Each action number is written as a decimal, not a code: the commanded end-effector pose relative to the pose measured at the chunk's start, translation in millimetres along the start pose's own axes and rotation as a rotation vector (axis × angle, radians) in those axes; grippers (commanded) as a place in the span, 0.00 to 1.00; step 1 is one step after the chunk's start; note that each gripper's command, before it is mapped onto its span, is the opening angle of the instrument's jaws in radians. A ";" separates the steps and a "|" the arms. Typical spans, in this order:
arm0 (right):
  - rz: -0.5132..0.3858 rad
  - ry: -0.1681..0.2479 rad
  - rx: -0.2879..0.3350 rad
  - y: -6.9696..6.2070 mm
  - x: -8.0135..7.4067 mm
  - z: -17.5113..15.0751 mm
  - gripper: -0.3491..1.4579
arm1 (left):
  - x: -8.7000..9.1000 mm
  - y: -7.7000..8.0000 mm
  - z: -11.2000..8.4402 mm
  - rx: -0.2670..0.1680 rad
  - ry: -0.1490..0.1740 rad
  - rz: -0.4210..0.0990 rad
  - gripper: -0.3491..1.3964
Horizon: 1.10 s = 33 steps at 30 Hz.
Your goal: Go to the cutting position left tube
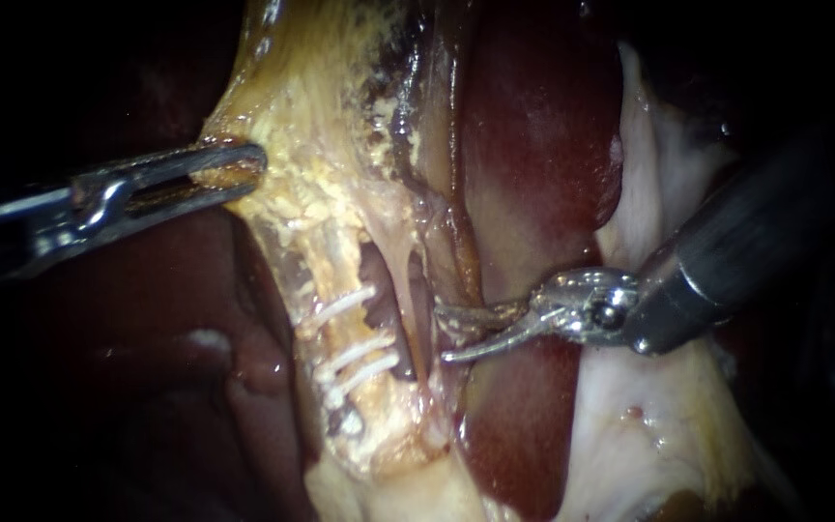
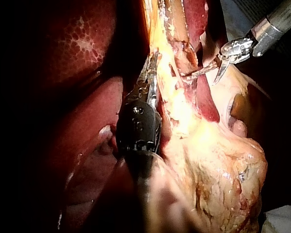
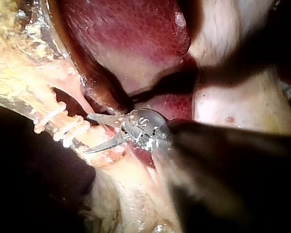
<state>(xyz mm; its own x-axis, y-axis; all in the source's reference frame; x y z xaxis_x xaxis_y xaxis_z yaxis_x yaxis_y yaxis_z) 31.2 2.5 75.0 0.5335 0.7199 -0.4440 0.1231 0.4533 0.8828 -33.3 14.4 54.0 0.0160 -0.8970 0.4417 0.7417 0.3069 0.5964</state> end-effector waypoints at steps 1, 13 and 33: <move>0.002 0.001 -0.004 0.1 0.1 0.4 0.98 | 0.0 0.0 0.0 0.001 0.000 0.000 0.00; -0.003 -0.001 -0.006 1.8 1.2 3.8 0.99 | 0.0 -0.3 -0.4 0.000 0.000 -0.001 0.00; -0.010 -0.024 0.010 5.0 0.4 7.0 0.98 | 0.0 -0.8 -0.7 -0.004 -0.001 -0.002 0.00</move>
<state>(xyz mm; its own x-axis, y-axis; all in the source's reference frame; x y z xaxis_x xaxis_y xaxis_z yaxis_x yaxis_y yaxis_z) 38.1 1.5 80.3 0.5496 0.7035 -0.4506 0.1435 0.4518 0.8805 -33.5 13.9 53.1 0.0134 -0.8973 0.4412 0.7441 0.3036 0.5951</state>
